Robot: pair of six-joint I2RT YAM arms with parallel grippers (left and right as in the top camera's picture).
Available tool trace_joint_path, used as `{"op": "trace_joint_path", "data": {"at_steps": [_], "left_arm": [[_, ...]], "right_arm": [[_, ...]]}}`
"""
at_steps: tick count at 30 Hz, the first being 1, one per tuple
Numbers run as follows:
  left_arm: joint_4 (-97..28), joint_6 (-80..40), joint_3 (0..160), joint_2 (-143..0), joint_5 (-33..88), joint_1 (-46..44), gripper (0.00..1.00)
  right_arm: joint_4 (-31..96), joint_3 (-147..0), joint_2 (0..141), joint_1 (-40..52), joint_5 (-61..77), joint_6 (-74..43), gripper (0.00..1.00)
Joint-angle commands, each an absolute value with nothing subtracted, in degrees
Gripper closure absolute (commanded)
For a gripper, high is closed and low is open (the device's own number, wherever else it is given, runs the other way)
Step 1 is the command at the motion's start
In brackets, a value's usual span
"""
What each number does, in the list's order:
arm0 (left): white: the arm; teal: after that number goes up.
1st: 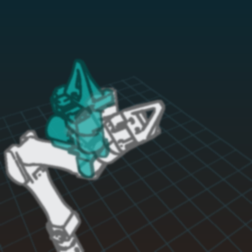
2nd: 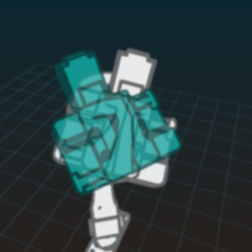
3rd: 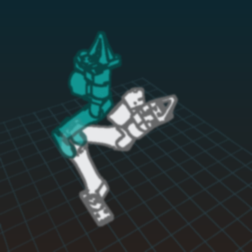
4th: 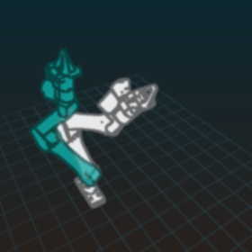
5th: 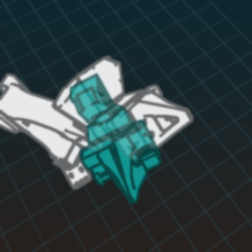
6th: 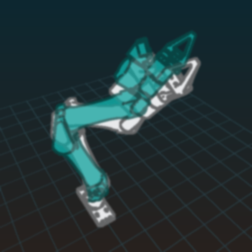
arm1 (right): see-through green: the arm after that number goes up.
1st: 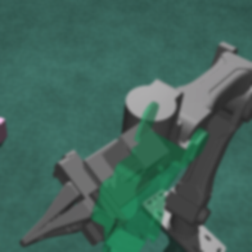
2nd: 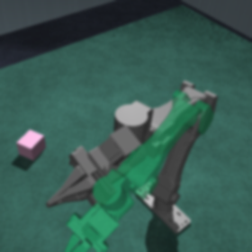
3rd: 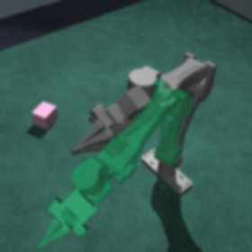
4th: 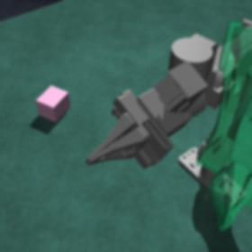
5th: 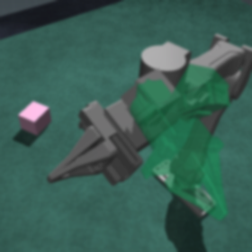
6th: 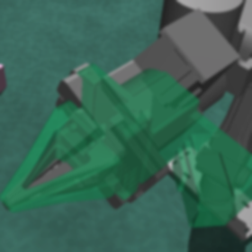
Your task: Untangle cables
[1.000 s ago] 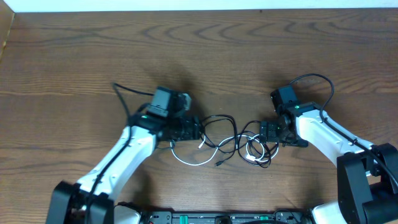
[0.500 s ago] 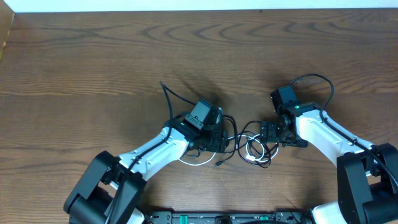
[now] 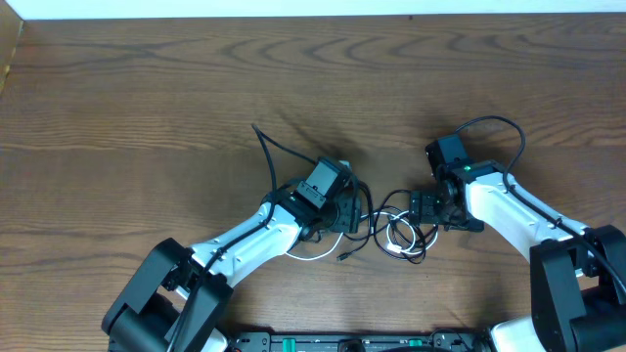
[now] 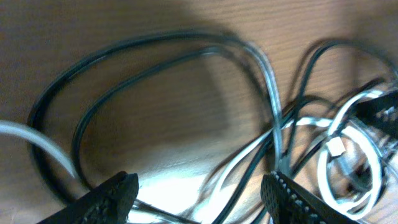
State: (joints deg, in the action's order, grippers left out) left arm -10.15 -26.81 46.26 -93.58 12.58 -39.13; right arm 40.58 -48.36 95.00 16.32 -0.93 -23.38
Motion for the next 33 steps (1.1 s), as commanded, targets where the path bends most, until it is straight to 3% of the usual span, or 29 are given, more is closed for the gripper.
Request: {"op": "trace_joint_path", "data": {"at_steps": [1, 19, 33], "left_arm": [[-7.77, -29.47, 46.63, -94.41, 12.95, -39.35, 0.31], [-23.4, -29.02, 42.48, -94.41, -8.36, -35.03, 0.32], [-28.97, -28.58, 42.48, -94.39, -13.78, -2.72, 0.32]], "right_arm": [[40.69, -45.98, 97.73, 16.6, 4.67, -23.07, 0.06], [40.95, -45.95, 97.73, 16.6, 4.64, -23.03, 0.06], [44.18, -45.95, 97.73, 16.58, -2.42, -22.59, 0.04]]}}
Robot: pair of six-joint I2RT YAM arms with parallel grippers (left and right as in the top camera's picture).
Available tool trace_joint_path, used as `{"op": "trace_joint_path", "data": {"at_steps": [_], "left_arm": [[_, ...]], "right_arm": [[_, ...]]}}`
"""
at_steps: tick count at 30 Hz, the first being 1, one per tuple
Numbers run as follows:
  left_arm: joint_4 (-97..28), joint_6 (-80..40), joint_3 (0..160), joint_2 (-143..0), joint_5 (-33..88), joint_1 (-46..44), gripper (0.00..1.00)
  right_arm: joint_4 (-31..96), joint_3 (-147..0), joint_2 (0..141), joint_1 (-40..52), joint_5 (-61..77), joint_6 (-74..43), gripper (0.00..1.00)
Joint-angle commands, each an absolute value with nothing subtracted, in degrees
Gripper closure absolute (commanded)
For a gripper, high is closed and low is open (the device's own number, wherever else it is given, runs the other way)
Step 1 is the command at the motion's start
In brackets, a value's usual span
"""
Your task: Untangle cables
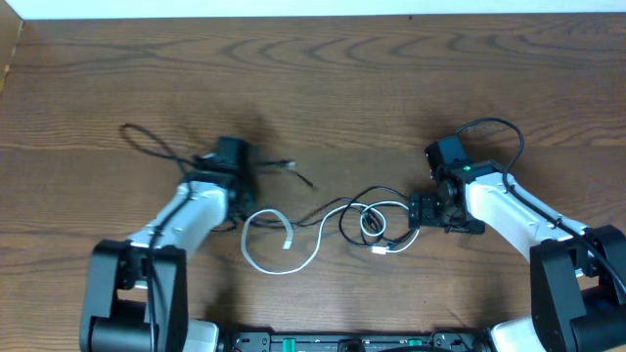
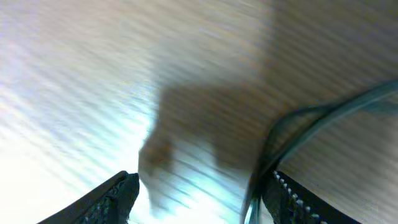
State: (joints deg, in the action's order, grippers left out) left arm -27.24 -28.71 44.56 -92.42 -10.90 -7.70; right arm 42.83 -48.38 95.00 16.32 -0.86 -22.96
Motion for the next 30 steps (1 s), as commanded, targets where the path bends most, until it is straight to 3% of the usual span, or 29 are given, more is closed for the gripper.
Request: {"op": "trace_joint_path", "data": {"at_steps": [1, 7, 15, 20, 30], "left_arm": [[-29.06, -28.6, 42.48, -94.39, -13.72, -1.23, 0.32], [-28.86, -27.29, 42.57, -94.13, -2.87, 3.92, 0.32], [-26.83, -20.12, 44.77, -86.83, 12.14, 1.32, 0.27], [-23.9, -18.2, 44.88, -79.2, 21.69, -4.6, 0.26], [-22.96, -18.24, 44.69, -82.91, 21.96, -22.87, 0.26]], "right_arm": [[44.45, -45.95, 97.73, 16.58, -3.01, -22.61, 0.04], [44.75, -45.95, 97.73, 16.56, -5.58, -22.63, 0.04], [44.47, -45.95, 97.73, 16.6, -5.43, -22.63, 0.03], [44.29, -45.95, 97.73, 16.6, -5.41, -22.65, 0.03], [43.44, -45.95, 97.73, 16.6, -3.92, -22.63, 0.03]]}}
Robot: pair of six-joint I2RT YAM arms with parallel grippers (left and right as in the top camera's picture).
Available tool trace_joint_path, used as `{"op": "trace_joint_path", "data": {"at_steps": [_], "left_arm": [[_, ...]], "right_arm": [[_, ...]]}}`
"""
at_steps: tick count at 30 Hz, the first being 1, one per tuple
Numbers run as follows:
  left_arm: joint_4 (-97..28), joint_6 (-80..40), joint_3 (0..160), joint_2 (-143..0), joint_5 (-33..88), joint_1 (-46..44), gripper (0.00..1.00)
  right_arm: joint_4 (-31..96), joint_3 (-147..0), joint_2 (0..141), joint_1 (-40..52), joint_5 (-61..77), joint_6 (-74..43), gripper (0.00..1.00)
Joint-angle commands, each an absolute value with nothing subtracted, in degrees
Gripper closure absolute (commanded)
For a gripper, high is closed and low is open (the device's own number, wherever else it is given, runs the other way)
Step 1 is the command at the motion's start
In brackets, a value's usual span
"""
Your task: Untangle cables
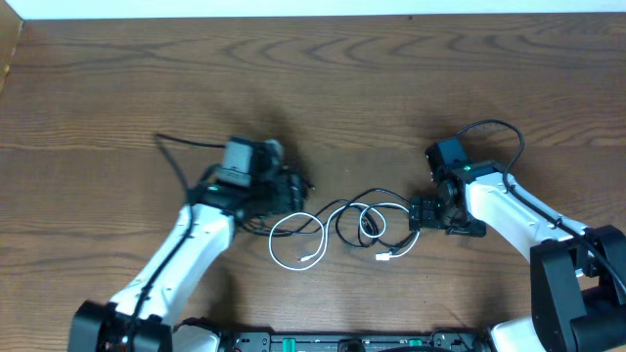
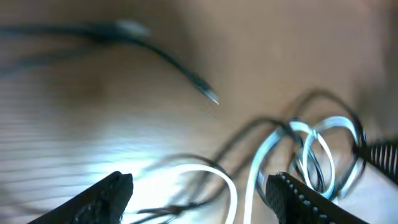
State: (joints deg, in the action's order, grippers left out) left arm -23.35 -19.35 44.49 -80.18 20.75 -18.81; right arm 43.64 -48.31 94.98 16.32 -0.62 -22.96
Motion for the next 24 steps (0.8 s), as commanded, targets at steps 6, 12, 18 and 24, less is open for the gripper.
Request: {"op": "trace_joint_path", "data": {"at_steps": [6, 12, 18, 24], "left_arm": [[-16.95, -18.2, 44.69, -90.26, 21.32, -30.85, 0.25], [-9.13, -14.09, 44.69, -95.92, 16.75, -35.42, 0.21], [-8.25, -7.07, 44.66, -99.07, 11.64, -38.3, 0.23], [-9.3, -5.34, 44.47, -102.65, 9.17, -40.93, 0.45]], "right_arm": [[43.51, -45.95, 97.73, 16.6, -3.9, -22.63, 0.03], [43.53, -45.95, 97.73, 16.6, -3.9, -22.63, 0.03], [43.53, -45.95, 97.73, 16.6, -3.92, -22.63, 0.03], [43.53, -45.95, 97.73, 16.6, -3.92, -22.63, 0.03]]}}
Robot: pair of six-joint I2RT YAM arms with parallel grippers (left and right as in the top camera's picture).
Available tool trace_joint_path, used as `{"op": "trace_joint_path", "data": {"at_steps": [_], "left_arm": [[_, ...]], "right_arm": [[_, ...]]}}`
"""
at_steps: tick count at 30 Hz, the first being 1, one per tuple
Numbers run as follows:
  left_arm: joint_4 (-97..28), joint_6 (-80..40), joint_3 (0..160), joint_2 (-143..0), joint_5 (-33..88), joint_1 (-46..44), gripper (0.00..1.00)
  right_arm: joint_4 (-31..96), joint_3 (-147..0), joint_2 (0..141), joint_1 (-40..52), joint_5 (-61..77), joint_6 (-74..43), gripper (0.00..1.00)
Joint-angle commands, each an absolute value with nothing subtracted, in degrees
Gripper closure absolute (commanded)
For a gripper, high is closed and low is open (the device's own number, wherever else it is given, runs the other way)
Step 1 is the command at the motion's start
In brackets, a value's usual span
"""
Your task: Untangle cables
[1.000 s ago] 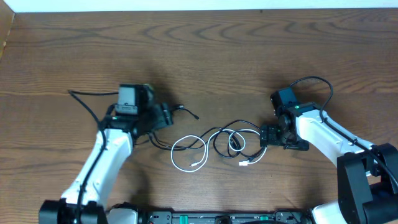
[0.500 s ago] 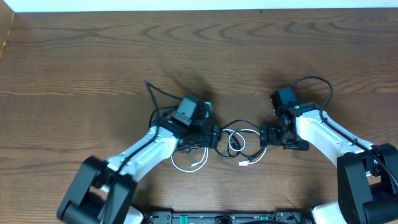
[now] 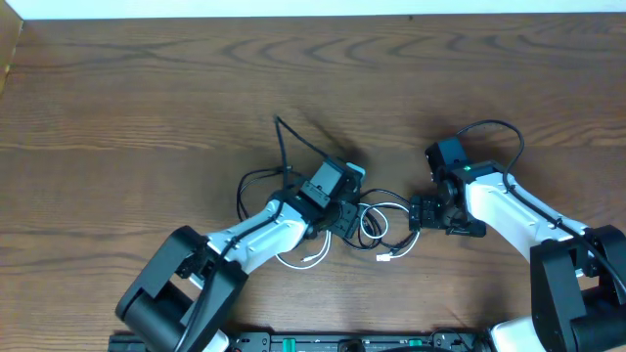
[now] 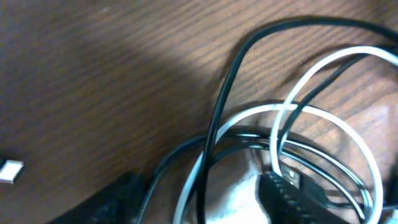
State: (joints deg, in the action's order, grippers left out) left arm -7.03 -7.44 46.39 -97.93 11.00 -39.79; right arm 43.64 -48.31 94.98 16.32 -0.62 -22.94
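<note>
A knot of black cable (image 4: 224, 93) and white cable (image 4: 323, 118) loops lies at mid-table, seen as a tangle (image 3: 377, 220) from overhead. My left gripper (image 3: 344, 217) hangs low over its left side. Its wrist view shows the left gripper (image 4: 202, 186) open, with a white and a black strand running between the fingers. My right gripper (image 3: 419, 210) sits at the tangle's right end, shut on a black strand. A long black tail (image 3: 284, 147) runs away to the back left.
A white connector (image 3: 383, 256) lies in front of the tangle, and another white plug (image 4: 11, 171) shows at the left edge of the wrist view. A white loop (image 3: 305, 256) sticks out under my left arm. The wall edge runs along the table's far side.
My left gripper has moved right, from left of the white loop to over the tangle. The black tail has swung from the far left to point toward the back. The right arm has not moved.
My left gripper was first open over the tight tangle. Then it stood far to the left, with the black tail there and the cables spread out into a line. Then it was partway back. Now it is over the looser tangle, the right gripper unmoved throughout.
</note>
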Motion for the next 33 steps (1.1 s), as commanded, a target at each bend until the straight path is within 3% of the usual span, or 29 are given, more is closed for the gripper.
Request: {"op": "trace_joint_path", "data": {"at_steps": [1, 7, 13, 18, 20, 21, 22, 24, 28, 29, 33], "left_arm": [[-9.82, -5.37, 44.47, -103.0, 9.15, -41.21, 0.51], [-11.81, -5.37, 44.49, -102.24, 9.15, -41.1, 0.92], [-12.53, -6.5, 44.56, -95.07, 9.72, -40.71, 0.93], [-12.51, -9.23, 44.56, -85.25, 15.7, -38.98, 0.92], [-12.49, -10.59, 44.56, -81.69, 18.63, -37.98, 0.92], [-12.47, -11.11, 44.56, -80.09, 19.99, -37.5, 0.93], [-12.32, -11.31, 44.56, -78.22, 22.0, -36.86, 0.92], [-11.88, -11.33, 44.53, -75.35, 25.39, -35.92, 0.93], [-11.7, -11.31, 44.53, -71.46, 30.46, -35.09, 0.93], [-11.73, -11.27, 44.53, -70.43, 30.89, -35.09, 0.92], [-11.79, -11.18, 44.53, -68.45, 30.35, -34.72, 0.93]], "right_arm": [[43.53, -45.95, 97.73, 16.6, -3.92, -22.63, 0.03], [43.53, -45.95, 97.73, 16.6, -3.92, -22.61, 0.02], [44.64, -45.95, 97.73, 16.58, -4.75, -22.59, 0.03], [45.95, -45.95, 97.73, 16.58, -7.6, -22.61, 0.15], [45.84, -45.95, 97.73, 16.58, -7.53, -22.63, 0.26], [45.74, -45.95, 97.73, 16.58, -7.29, -22.63, 0.39], [45.6, -45.95, 97.73, 16.58, -6.9, -22.61, 0.59], [45.54, -45.95, 97.73, 16.6, -6.68, -22.63, 0.74], [45.5, -45.95, 97.73, 16.58, -6.46, -22.63, 0.85], [45.52, -45.95, 97.73, 16.6, -6.46, -22.63, 0.99], [45.69, -45.98, 97.73, 16.58, -4.49, -22.63, 0.99]]}}
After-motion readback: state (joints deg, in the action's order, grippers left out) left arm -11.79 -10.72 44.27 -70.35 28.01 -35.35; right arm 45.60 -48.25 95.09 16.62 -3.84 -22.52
